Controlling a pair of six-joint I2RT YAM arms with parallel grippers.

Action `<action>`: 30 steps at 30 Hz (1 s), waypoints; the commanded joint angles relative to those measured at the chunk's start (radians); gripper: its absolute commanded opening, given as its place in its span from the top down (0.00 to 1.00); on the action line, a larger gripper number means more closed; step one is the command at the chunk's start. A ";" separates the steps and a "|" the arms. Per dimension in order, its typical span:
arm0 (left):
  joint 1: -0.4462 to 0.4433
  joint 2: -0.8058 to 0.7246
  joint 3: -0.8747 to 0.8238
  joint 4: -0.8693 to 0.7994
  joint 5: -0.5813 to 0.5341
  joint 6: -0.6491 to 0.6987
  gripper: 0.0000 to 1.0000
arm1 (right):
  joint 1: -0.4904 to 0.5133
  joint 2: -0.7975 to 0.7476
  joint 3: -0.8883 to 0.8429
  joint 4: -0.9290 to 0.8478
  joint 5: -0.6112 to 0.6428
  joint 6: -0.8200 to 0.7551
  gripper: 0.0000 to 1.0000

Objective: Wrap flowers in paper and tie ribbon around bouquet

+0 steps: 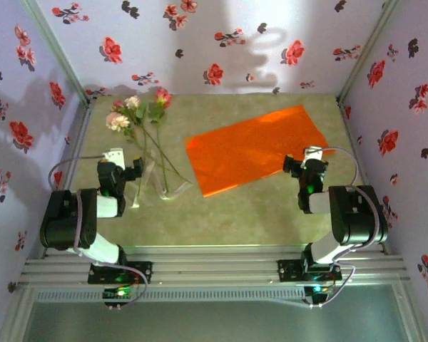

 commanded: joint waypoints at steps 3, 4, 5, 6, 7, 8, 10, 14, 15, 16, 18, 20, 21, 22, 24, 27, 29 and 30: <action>-0.003 -0.006 -0.002 0.010 -0.023 0.026 0.00 | -0.002 0.004 0.016 0.001 0.001 0.006 0.01; -0.002 -0.007 -0.001 0.010 -0.022 0.026 0.00 | -0.003 0.003 0.016 0.002 0.000 0.006 0.01; -0.003 -0.007 -0.002 0.010 -0.023 0.026 0.00 | -0.002 0.004 0.016 0.002 0.000 0.006 0.01; -0.003 -0.007 -0.002 0.010 -0.022 0.026 0.00 | -0.002 0.003 0.017 0.002 0.001 0.006 0.01; -0.003 -0.007 -0.002 0.010 -0.022 0.026 0.00 | -0.002 0.003 0.017 0.002 0.001 0.006 0.01; -0.003 -0.006 -0.003 0.010 -0.023 0.026 0.00 | -0.002 0.004 0.016 0.002 0.001 0.006 0.01; -0.003 -0.007 -0.003 0.010 -0.023 0.026 0.00 | -0.002 0.003 0.016 0.002 0.000 0.006 0.01; -0.003 -0.006 -0.002 0.009 -0.023 0.026 0.00 | -0.002 0.004 0.018 0.002 0.000 0.006 0.01; -0.002 -0.006 -0.002 0.009 -0.025 0.025 0.00 | -0.002 0.004 0.018 0.001 0.000 0.006 0.01; -0.002 -0.005 -0.001 0.008 -0.027 0.023 0.00 | -0.002 0.004 0.018 0.001 0.000 0.006 0.01; -0.002 -0.006 0.002 0.002 -0.038 0.019 0.00 | -0.003 0.004 0.016 0.001 0.000 0.006 0.01; -0.002 -0.006 0.011 -0.015 -0.058 0.011 0.00 | -0.003 0.004 0.019 0.001 -0.001 0.006 0.01; -0.002 -0.006 0.018 -0.029 -0.070 0.010 0.00 | -0.004 0.006 0.019 -0.001 -0.002 0.007 0.01; -0.002 -0.004 0.030 -0.048 -0.082 0.011 0.00 | -0.004 0.007 0.020 -0.002 -0.005 0.009 0.01; -0.002 -0.003 0.040 -0.066 -0.096 0.011 0.00 | -0.006 0.007 0.022 -0.005 -0.005 0.010 0.01; -0.003 -0.004 0.041 -0.065 -0.097 0.011 0.00 | -0.008 0.002 0.023 -0.011 0.010 0.017 0.01; -0.003 -0.014 0.019 -0.026 -0.107 0.010 0.00 | -0.004 -0.019 0.016 -0.002 0.039 0.015 0.01; -0.007 -0.035 0.003 -0.015 -0.132 0.011 0.00 | 0.012 -0.050 0.021 -0.035 0.087 0.011 0.01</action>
